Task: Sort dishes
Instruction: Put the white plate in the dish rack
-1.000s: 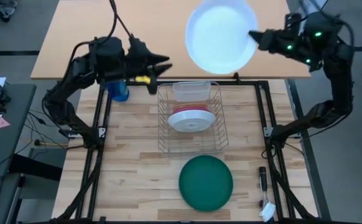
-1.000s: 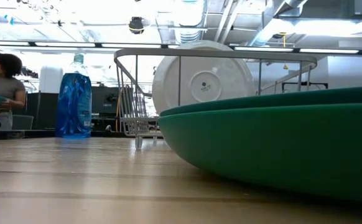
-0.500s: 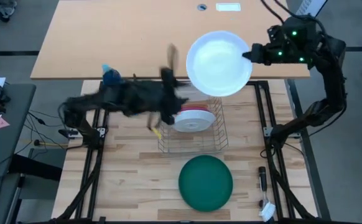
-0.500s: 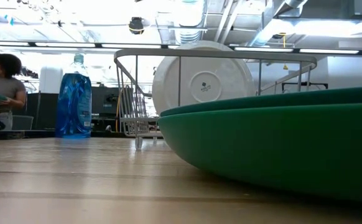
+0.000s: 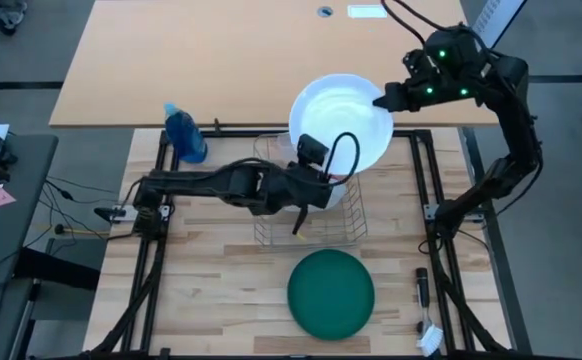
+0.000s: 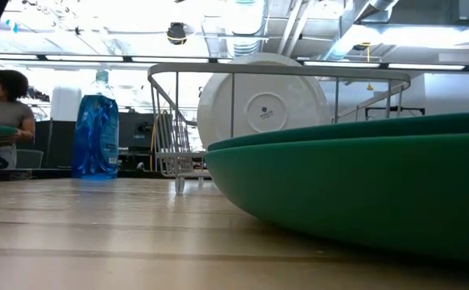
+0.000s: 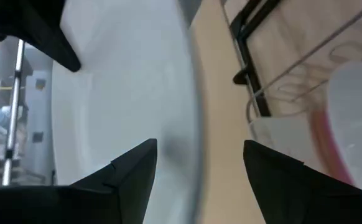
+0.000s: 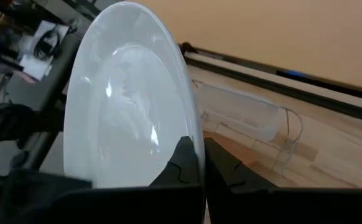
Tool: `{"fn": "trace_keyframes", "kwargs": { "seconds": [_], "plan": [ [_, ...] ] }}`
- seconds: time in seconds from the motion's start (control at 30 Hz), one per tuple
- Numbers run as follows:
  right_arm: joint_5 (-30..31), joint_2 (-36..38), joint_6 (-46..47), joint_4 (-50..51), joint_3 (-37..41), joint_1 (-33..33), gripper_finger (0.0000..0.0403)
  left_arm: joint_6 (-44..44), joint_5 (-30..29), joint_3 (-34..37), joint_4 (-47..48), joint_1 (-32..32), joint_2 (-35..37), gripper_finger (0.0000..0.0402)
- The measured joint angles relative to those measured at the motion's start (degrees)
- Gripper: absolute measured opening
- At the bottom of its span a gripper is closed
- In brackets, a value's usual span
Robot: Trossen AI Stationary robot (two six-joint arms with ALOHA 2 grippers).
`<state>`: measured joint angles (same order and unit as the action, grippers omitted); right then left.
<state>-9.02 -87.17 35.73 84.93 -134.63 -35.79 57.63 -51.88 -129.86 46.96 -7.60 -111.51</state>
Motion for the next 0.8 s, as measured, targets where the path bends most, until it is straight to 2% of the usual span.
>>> {"fn": "trace_keyframes", "kwargs": {
  "seconds": [0.17,0.27,0.37,0.57,0.8],
  "plan": [
    [-2.33,-0.44,-1.77,0.6,0.02,-0.37,0.0,1.31,-1.75,0.0,-0.43,-0.01,-1.21,0.0227],
    [-3.23,-0.49,-2.1,1.41,0.0,-0.26,0.0,1.28,-2.34,0.0,-1.05,-0.1,-1.05,0.02],
    [-3.19,-0.62,-2.97,3.44,0.02,-0.26,0.0,1.76,-3.38,0.0,-1.3,0.01,-1.07,0.0154],
    [-3.19,-0.97,-2.98,4.35,-0.02,-0.53,0.0002,1.69,-3.99,0.0,-1.65,-0.61,-1.09,0.0032],
    [-3.24,-0.91,-4.58,4.94,0.0,-1.07,0.0032,0.12,-4.11,0.0,-5.01,-2.09,-1.05,0.0024]
  ]
}}
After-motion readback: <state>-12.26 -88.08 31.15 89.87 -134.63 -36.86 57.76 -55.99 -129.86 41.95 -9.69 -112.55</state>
